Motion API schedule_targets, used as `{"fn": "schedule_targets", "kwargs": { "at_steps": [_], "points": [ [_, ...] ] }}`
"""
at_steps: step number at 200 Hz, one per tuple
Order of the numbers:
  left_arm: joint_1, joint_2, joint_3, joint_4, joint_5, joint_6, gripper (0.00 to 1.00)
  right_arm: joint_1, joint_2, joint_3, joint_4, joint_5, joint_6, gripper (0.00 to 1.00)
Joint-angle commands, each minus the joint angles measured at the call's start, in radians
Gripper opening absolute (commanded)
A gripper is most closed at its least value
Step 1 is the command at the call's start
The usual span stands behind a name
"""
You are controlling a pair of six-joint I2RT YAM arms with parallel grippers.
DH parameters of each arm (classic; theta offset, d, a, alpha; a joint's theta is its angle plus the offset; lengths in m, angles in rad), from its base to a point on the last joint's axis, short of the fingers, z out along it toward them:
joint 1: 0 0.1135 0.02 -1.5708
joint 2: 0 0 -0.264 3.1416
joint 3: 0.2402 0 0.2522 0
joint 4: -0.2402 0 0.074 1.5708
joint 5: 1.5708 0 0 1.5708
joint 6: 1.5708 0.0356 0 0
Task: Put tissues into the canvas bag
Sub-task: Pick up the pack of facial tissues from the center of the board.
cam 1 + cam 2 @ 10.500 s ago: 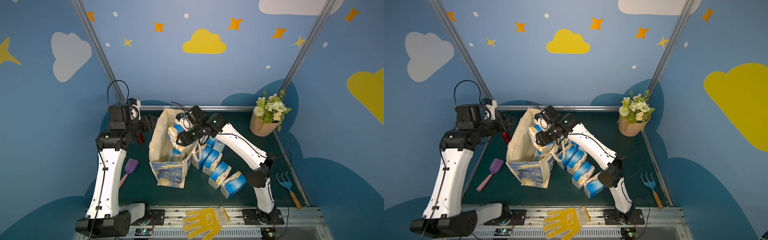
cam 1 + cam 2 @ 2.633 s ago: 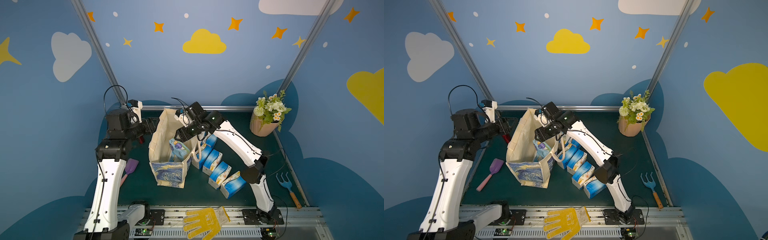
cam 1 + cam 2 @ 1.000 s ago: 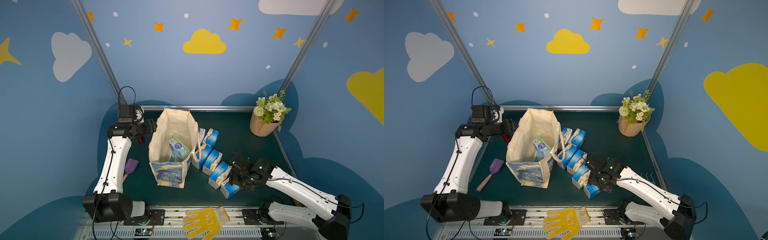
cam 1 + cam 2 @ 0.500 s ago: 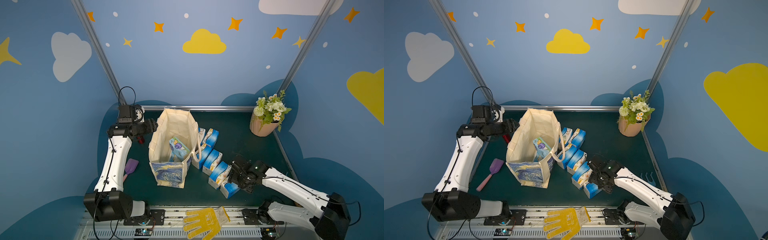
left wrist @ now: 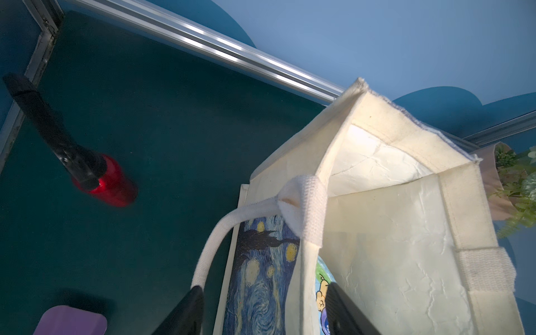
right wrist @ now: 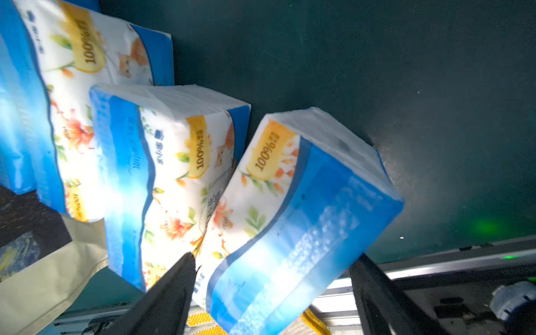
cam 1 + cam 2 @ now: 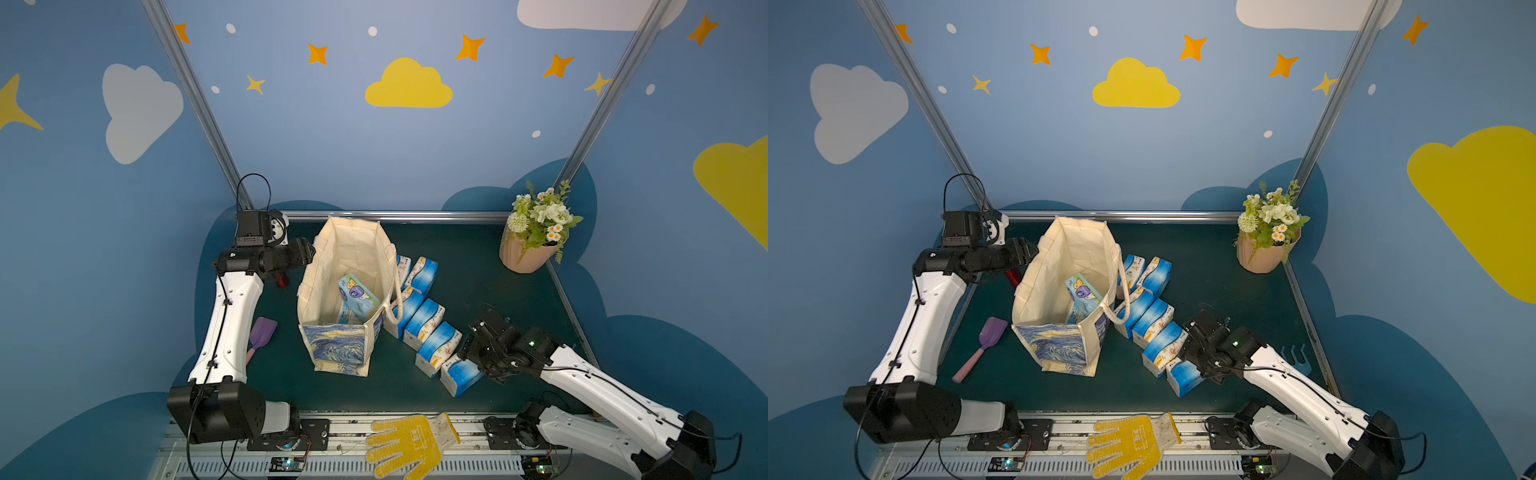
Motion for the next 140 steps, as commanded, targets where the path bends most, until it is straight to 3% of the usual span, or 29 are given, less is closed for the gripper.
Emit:
{"fn": "schedule_targets", "kwargs": {
  "at_steps": [1, 35, 60, 106, 117, 131, 140],
  "points": [
    [0.005, -0.02, -0.005, 0.005, 0.002, 0.013, 0.38, -0.006, 0.006, -0.034, 0.01, 0.004, 0.017, 0.84],
    [0.003, -0.004, -0.004, 0.006, 0.028, 0.007, 0.48, -0.006, 0.095, -0.059, 0.067, -0.043, 0.018, 0.84],
    [0.003, -0.001, 0.0, 0.001, 0.024, 0.006, 0.49, -0.006, 0.155, -0.066, 0.072, -0.079, 0.009, 0.84],
    [0.003, -0.017, -0.014, 0.0, 0.06, 0.005, 0.3, -0.006, 0.167, -0.118, 0.009, -0.106, -0.021, 0.82],
    [0.004, -0.011, -0.009, -0.011, 0.083, 0.008, 0.21, -0.007, 0.16, -0.127, -0.016, -0.108, -0.03, 0.74],
    [0.005, -0.005, 0.0, -0.021, 0.094, 0.007, 0.06, -0.007, 0.141, -0.139, -0.039, -0.102, -0.037, 0.56],
    [0.005, -0.002, 0.003, -0.023, 0.094, 0.005, 0.03, -0.008, 0.126, -0.148, -0.047, -0.098, -0.035, 0.45]
  ]
}}
